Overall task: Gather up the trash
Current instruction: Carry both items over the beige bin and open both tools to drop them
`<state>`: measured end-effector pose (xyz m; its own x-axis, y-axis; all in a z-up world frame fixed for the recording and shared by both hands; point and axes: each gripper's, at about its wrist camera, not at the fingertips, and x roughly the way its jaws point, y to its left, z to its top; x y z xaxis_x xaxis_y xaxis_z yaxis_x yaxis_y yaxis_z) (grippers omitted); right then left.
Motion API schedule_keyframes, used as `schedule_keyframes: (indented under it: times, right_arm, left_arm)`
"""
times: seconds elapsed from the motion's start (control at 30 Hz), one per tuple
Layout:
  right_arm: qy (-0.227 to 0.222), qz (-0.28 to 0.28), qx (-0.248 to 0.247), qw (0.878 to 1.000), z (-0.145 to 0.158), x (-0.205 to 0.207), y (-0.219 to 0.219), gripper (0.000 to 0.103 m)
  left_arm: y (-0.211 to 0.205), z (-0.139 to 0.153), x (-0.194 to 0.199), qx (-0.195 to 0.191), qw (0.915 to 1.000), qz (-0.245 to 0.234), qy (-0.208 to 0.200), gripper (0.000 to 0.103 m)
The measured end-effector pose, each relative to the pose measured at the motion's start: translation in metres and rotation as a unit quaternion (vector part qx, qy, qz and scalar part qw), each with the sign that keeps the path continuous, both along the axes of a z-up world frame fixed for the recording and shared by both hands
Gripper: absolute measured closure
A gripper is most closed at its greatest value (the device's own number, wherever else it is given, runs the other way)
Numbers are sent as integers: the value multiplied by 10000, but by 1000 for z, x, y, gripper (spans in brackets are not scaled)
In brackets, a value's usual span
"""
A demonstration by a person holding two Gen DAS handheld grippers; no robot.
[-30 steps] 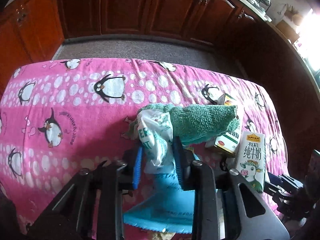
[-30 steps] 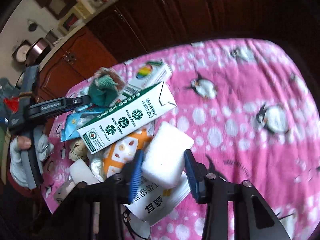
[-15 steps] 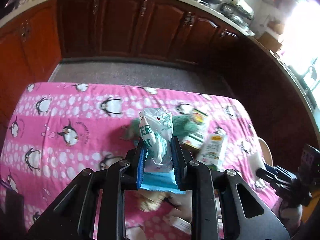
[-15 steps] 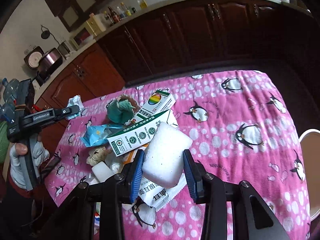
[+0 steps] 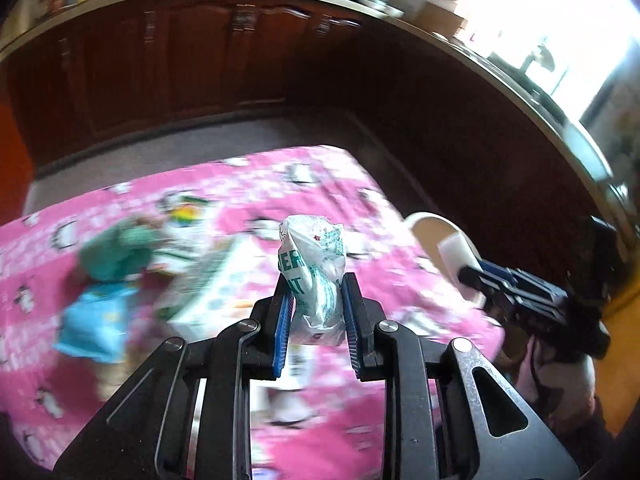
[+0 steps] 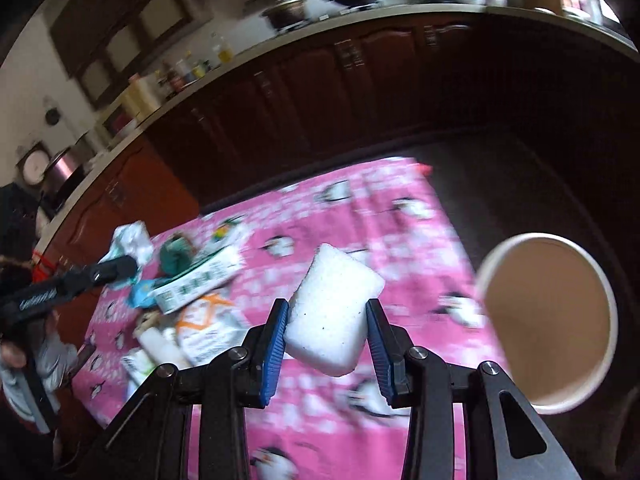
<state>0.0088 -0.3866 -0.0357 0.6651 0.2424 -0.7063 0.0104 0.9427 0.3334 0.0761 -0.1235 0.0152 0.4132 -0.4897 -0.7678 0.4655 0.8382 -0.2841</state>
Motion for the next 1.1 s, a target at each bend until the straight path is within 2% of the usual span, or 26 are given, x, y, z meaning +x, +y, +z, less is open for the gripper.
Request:
schedule_keyframes:
  times: [0.13,0.3,0.5,0.67,0.73,0.87,0.9,1.0,1.1]
  right_arm:
    - [10,-528,-180,9984,1,-18,-50,66]
    - [141,-1046,-255,9941,-12,-35,-102,66]
    - [501,-1500,-194,9872,-46,-42,-155,66]
    - [778,-1706,-123,9822,-71,-37,-178,63]
    - [832,-1775,-157,9805,-77,-34,-181,54]
    - [858,-1896,-327,9776,-82,-31,-183,33]
    - [848,-1916,-329,9772,-83,-33,-183,32]
    - [819,-1930,-331,9772,-81,-38,-184,32]
    - [845,-1950,-313,9766,-81,-42,-186,32]
  left_arm:
    - [-56,-1,-9,44,9989,-471,10,81]
    - [-113,-14,-10,-27,9963,-805,296,81]
    - [-177,-31,-10,43,9918,-1190,455,81]
    - [-218,-49,-3,-48,9884,-1387,625,81]
    - [-230,-55,-1,-109,9871,-1452,662,79]
    - [-252,-73,5,-195,9849,-1517,812,54]
    - [-255,-79,7,-202,9843,-1514,885,50]
    - [-259,-93,10,-169,9829,-1486,1072,49]
    - [-254,-95,7,29,9844,-1465,971,49]
